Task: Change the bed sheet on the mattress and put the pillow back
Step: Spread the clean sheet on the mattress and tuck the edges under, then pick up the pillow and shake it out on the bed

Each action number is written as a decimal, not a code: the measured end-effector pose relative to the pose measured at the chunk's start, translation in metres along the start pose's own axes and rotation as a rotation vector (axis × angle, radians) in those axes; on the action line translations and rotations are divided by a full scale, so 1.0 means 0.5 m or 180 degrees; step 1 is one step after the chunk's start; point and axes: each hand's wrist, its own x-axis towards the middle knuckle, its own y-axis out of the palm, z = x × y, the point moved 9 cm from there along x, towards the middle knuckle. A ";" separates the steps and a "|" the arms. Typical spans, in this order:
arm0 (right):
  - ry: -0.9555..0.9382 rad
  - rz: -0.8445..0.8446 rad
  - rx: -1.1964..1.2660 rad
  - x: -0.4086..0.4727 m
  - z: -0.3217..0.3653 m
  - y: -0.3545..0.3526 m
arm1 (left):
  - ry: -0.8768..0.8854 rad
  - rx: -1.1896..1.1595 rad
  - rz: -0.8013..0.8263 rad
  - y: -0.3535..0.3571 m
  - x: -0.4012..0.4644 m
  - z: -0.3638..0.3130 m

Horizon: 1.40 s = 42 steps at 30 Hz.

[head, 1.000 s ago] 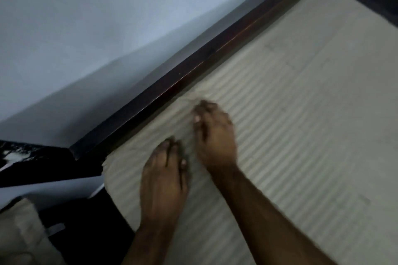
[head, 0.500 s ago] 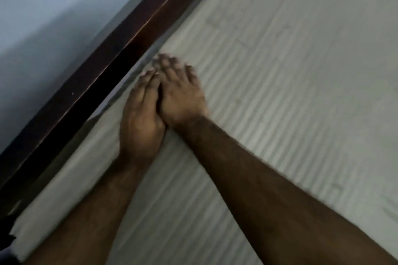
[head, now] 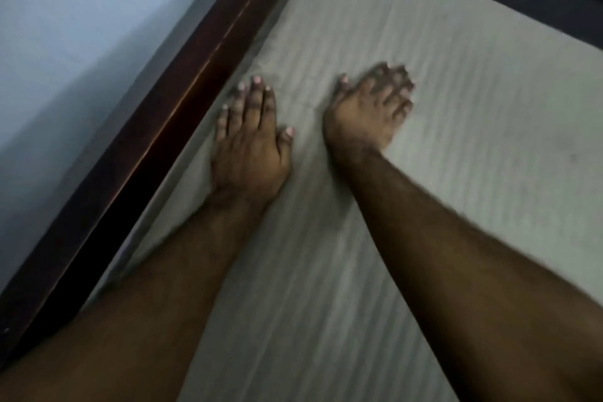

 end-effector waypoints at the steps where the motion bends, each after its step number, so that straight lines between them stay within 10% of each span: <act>1: -0.0217 0.0023 -0.0009 0.004 0.043 0.007 | -0.0067 0.0088 0.0033 0.007 0.020 0.009; 5: -0.1605 0.0576 0.0420 0.002 0.219 0.011 | -0.1000 0.0038 0.0019 0.009 0.073 0.088; 8: -0.1885 0.1402 0.2190 -0.033 0.255 -0.040 | -0.1315 -0.0338 -0.0052 -0.006 0.071 0.145; 10: -0.1780 0.0898 0.2598 -0.060 0.208 -0.083 | -0.1245 -0.0378 0.0000 -0.036 0.043 0.141; 13: -0.1302 -0.0210 0.1507 -0.117 0.079 -0.095 | -0.1156 -0.0245 0.0172 -0.058 -0.023 0.106; 20: -0.0050 -0.0040 -0.0065 -0.306 -0.140 -0.034 | 0.0231 -0.0021 -0.0054 -0.046 -0.218 -0.011; 29: -0.2857 0.1408 0.0907 -0.533 0.097 -0.038 | -0.0681 0.0319 0.0284 -0.113 -0.446 0.094; 34: -0.1756 0.0354 0.0797 -0.635 -0.134 -0.127 | -0.0835 -0.0028 0.0320 -0.155 -0.632 0.075; 42: -0.1866 0.0637 -0.0028 -0.913 -0.253 -0.046 | -0.1033 0.0138 0.0334 -0.142 -0.902 0.078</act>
